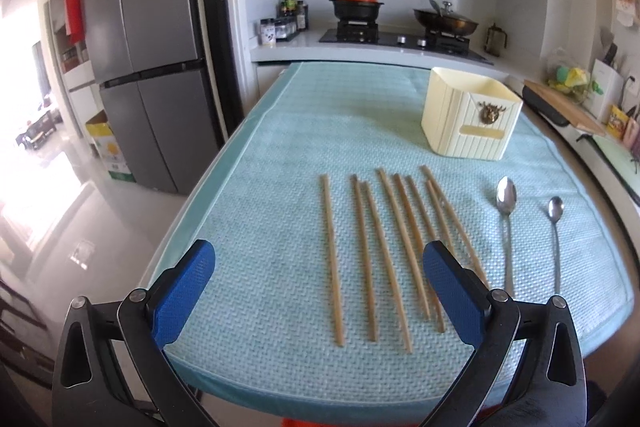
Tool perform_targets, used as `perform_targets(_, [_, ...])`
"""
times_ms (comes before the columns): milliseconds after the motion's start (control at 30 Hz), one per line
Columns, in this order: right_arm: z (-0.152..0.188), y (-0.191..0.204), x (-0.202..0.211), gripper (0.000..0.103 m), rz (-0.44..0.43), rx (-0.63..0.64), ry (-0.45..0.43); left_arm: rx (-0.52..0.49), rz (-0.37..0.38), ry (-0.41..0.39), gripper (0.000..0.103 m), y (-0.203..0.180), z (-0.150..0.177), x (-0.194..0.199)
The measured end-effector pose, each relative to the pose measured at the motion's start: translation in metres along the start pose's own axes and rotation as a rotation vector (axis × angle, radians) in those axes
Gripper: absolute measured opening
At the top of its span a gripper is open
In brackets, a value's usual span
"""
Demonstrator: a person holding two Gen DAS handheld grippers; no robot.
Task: Organize utensils
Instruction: 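Close the left tool on one wooden chopstick while the right tool reaches a steel spoon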
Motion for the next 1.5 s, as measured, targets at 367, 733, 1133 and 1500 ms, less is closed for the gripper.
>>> perform_targets(367, [0.004, -0.003, -0.053, 0.103, 0.025, -0.04, 0.103, -0.015, -0.013, 0.121, 0.103, 0.016, -0.001, -0.064])
perform_targets(733, [0.017, 0.017, -0.165, 0.102, 0.031, -0.106, 0.254, -0.021, -0.028, 0.251, 0.103, 0.039, -0.004, -0.134])
perform_targets(1133, [0.013, 0.04, -0.219, 0.076, 0.099, -0.067, 0.354, -0.022, -0.02, 0.334, 0.103, 0.05, -0.009, -0.179])
perform_targets(1500, [0.001, 0.032, -0.233, 0.035, 0.099, -0.082, 0.335, 0.009, 0.099, 0.416, 0.056, 0.039, -0.027, -0.188])
Point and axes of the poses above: each gripper's, at about its wrist camera, not at the fingertips, and x roughly against the way its jaws point, y to its left, z to its underside, the point moved 4 cm from there along -x, roughly the way its jaws point, and after that the axes turned 12 degrees about z, right-handed, at the moved point
